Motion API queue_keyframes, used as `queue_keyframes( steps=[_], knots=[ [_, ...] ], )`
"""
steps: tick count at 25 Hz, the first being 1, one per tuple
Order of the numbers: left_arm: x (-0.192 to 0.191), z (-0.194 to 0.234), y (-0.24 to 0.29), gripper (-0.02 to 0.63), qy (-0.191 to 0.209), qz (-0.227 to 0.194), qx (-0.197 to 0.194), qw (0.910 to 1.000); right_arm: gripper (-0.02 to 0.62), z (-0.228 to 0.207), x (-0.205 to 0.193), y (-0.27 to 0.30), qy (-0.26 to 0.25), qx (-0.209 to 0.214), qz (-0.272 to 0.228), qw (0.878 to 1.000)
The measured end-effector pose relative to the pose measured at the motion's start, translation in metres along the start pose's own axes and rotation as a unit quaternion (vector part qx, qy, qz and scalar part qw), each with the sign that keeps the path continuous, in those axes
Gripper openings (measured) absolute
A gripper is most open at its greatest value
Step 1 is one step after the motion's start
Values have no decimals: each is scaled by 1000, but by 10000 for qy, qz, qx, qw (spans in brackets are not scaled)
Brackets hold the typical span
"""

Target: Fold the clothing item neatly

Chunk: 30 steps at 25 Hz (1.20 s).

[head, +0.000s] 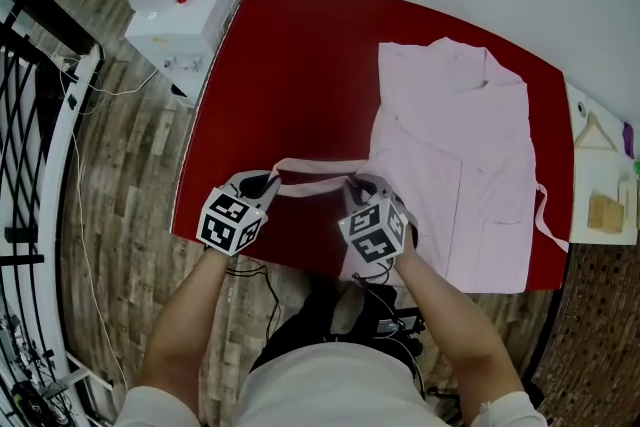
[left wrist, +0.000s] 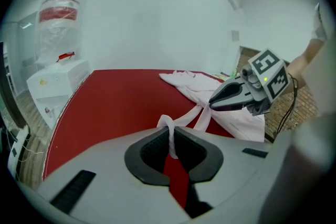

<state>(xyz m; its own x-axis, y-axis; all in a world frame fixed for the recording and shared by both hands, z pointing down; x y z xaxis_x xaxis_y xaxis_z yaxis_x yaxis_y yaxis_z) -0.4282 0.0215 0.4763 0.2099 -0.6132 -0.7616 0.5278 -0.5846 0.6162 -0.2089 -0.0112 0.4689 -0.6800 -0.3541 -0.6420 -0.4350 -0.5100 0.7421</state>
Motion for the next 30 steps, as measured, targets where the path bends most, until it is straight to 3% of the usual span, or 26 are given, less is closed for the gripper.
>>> queue_keyframes(
  steps=[6, 14, 30],
  knots=[
    [32, -32, -3, 20, 98, -398, -215, 9989, 35, -21, 6, -36, -224, -318, -461, 9982],
    [77, -89, 16, 20, 240, -755, -570, 9952, 35, -72, -14, -80, -31, -765, -725, 9944],
    [130, -203, 91, 20, 653, -680, -1164, 9887, 35, -165, -98, -146, 517, -1290, -662, 9881]
  ],
)
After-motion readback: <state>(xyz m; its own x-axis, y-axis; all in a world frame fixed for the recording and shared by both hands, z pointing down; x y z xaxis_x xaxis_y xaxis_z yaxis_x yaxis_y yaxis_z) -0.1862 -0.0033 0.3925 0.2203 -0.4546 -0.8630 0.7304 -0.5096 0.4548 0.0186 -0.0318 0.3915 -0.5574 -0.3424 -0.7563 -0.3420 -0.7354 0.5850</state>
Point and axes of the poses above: the fingertips, and each gripper's own axes: y forward along the fingers, z to its left, x out of its top, the point moved 9 cm from there along -y, backward along the fingers, and after that the axes turned 2 degrees about -x, right-handed, at the moved point
